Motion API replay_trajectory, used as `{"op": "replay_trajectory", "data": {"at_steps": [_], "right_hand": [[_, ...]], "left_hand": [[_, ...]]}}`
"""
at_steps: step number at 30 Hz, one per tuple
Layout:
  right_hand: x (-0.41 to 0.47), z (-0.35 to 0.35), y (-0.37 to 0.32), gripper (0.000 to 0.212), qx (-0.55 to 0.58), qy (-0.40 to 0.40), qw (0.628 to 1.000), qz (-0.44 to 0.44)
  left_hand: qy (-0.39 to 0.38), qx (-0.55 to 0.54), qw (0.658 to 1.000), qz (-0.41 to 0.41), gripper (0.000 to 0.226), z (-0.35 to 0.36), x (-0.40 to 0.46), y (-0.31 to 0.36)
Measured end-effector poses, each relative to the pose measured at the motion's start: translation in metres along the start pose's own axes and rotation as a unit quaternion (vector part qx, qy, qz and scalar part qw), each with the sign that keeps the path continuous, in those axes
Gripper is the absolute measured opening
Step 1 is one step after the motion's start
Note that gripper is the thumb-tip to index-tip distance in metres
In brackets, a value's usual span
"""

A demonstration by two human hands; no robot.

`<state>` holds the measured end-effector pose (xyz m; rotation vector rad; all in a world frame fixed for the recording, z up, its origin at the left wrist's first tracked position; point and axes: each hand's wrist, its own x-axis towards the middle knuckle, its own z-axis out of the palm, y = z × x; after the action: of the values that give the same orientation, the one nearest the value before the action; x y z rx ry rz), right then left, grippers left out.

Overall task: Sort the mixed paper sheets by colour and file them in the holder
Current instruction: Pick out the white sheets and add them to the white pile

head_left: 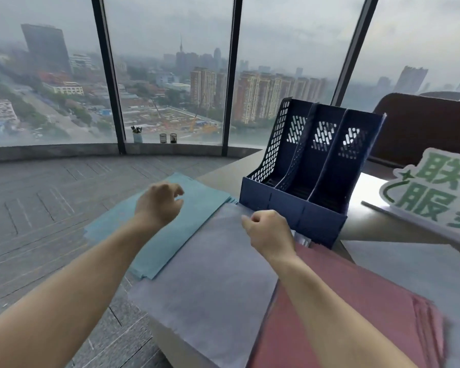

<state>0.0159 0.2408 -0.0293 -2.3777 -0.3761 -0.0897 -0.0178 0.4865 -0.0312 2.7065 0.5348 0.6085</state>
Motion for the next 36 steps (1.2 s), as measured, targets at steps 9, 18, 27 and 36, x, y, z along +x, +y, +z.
{"op": "replay_trajectory", "data": {"at_steps": [9, 18, 27, 36], "right_hand": [[-0.063, -0.193, 0.205, 0.026, -0.155, 0.095, 0.954, 0.237], [-0.132, -0.296, 0.323, 0.087, -0.248, 0.040, 0.868, 0.427], [-0.125, -0.303, 0.323, 0.068, -0.225, 0.018, 0.864, 0.451], [-0.138, -0.315, 0.343, 0.101, -0.226, 0.029, 0.843, 0.487]], "left_hand": [[-0.173, -0.122, 0.950, 0.228, 0.019, 0.086, -0.075, 0.280], [-0.328, 0.028, 0.886, 0.325, 0.071, 0.147, -0.156, 0.447], [-0.301, 0.095, 0.881, 0.352, 0.048, 0.146, -0.170, 0.477], [-0.338, 0.104, 0.863, 0.361, 0.067, 0.151, -0.173, 0.481]]}}
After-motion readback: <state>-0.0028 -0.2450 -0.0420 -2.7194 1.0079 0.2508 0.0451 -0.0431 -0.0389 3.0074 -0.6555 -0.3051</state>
